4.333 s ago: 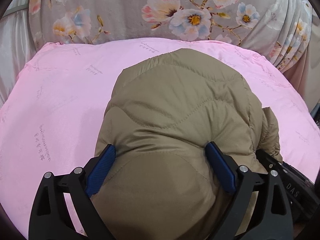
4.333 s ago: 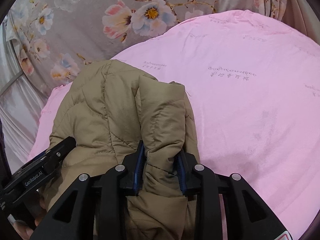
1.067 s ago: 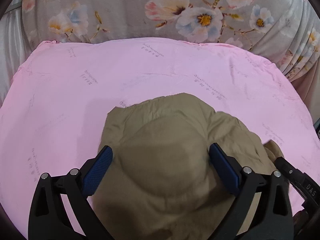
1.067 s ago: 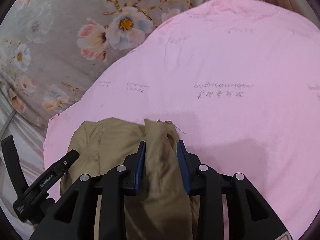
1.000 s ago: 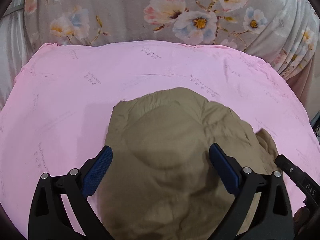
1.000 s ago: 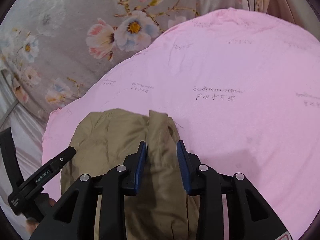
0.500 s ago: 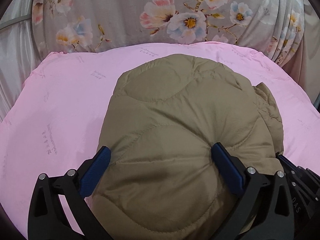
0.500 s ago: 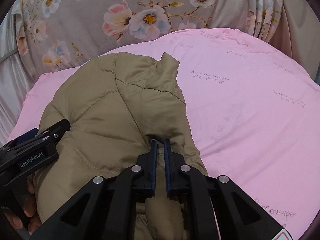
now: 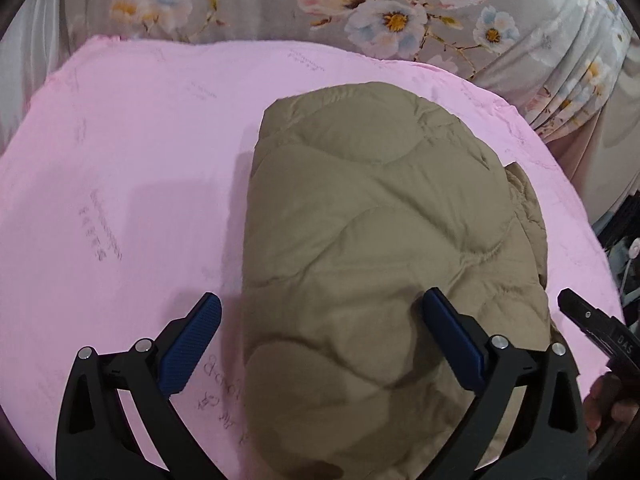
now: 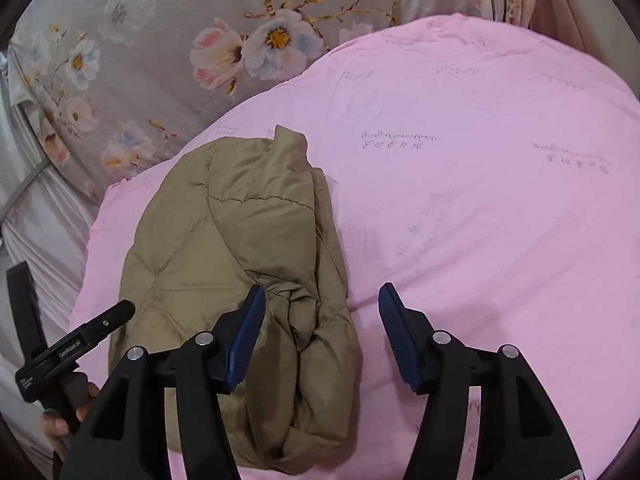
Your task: Fold large clothes
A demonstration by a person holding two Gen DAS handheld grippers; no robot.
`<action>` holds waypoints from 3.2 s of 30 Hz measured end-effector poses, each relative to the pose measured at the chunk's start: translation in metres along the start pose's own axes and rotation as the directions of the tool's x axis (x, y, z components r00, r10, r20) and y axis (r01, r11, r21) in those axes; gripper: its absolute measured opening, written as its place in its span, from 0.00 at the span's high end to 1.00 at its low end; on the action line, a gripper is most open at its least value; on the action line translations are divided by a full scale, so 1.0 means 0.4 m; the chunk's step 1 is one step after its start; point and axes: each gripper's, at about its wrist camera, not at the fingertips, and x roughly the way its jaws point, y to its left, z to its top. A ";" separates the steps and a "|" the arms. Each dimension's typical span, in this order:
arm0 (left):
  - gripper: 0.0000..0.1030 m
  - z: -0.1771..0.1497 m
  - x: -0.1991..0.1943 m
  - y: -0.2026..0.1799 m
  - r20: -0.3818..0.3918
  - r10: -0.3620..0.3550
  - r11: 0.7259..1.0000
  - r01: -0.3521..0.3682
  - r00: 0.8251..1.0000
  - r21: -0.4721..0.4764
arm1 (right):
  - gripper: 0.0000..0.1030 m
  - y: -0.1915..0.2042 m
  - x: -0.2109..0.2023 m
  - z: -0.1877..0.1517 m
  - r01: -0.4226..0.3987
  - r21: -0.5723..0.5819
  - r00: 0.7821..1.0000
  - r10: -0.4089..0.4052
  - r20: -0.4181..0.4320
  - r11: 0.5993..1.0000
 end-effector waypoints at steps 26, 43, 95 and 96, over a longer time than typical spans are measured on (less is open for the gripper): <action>0.04 -0.013 0.123 0.079 -0.153 -0.414 0.907 0.394 0.897 -0.148 | 0.56 0.024 0.202 -0.014 -0.413 0.209 0.866 0.453 -0.212 0.886; 0.14 0.034 0.098 0.118 -0.172 -0.449 0.894 0.437 0.877 -0.103 | 0.41 -0.015 0.135 -0.056 -0.362 0.293 0.853 0.441 -0.279 0.885; 0.46 0.523 0.203 0.363 0.252 -0.101 0.980 0.053 0.962 0.191 | 0.78 0.618 0.592 0.286 -0.281 -0.381 0.947 0.320 0.042 0.881; 0.46 0.522 0.212 0.369 0.248 -0.100 0.981 0.054 0.963 0.186 | 0.78 0.621 0.606 0.286 -0.277 -0.380 0.950 0.312 0.034 0.883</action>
